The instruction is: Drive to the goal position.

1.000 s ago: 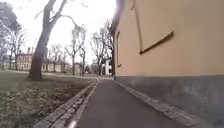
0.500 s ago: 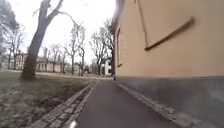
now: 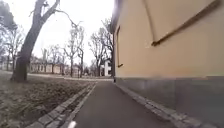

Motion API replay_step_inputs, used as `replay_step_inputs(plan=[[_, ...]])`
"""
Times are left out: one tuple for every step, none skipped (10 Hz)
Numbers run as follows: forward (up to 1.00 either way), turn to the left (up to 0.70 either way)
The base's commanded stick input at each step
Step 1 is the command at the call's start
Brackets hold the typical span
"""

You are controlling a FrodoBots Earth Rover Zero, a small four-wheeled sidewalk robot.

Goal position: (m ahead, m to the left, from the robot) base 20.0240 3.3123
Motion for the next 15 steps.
replay_step_inputs(plan=[[1.00,0.40],[1.00,0.23],[1.00,0.02],[1.00,0.01],[1.00,0.01],[1.00,0.01],[1.00,0.01],[1.00,0.01],[1.00,0.01],[1.00,0.01],[1.00,0.01],[1.00,0.01],[1.00,0.01],[1.00,0.01],[1.00,0.01]])
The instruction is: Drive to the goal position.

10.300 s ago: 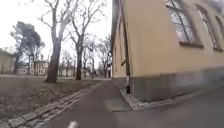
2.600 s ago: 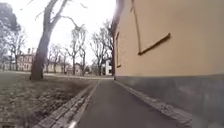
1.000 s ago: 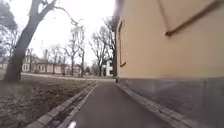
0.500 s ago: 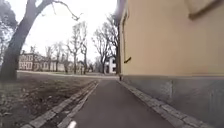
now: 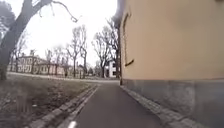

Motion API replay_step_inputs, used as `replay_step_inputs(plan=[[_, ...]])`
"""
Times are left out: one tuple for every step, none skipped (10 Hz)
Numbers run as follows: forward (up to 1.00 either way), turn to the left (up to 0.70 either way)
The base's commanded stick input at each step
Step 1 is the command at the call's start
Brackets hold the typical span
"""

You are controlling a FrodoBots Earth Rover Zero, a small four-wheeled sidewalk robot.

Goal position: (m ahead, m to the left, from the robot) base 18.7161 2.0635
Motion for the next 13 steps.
replay_step_inputs(plan=[[1.00,0.01],[1.00,0.01],[1.00,0.01],[1.00,0.01],[1.00,0.01],[1.00,0.01],[1.00,0.01],[1.00,0.01],[1.00,0.01],[1.00,0.01],[1.00,0.01],[1.00,0.01],[1.00,0.01]])
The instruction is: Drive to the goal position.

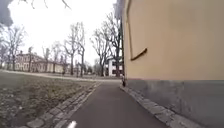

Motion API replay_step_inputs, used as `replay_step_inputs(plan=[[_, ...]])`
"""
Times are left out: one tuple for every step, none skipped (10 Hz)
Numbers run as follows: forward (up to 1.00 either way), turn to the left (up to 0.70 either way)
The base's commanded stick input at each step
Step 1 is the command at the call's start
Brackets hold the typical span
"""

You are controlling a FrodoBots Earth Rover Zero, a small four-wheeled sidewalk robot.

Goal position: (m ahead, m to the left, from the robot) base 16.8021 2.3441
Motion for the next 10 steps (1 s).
replay_step_inputs(plan=[[1.00,0.01],[1.00,0.01],[1.00,0.01],[1.00,0.01],[1.00,0.01],[1.00,0.01],[1.00,0.01],[1.00,0.01],[1.00,0.01],[1.00,0.01]])
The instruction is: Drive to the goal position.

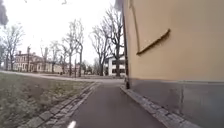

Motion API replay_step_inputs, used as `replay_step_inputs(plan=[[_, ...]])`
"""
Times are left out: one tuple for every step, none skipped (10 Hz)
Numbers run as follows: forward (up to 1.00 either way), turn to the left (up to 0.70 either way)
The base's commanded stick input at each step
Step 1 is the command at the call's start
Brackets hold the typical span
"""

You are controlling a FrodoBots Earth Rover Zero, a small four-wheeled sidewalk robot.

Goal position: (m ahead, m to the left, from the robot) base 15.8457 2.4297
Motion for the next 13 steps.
replay_step_inputs(plan=[[1.00,0.27],[1.00,0.38],[1.00,0.21],[1.00,0.01],[1.00,0.01],[1.00,0.01],[1.00,0.01],[1.00,0.01],[1.00,0.01],[1.00,0.01],[1.00,0.01],[1.00,0.01],[1.00,0.01]])
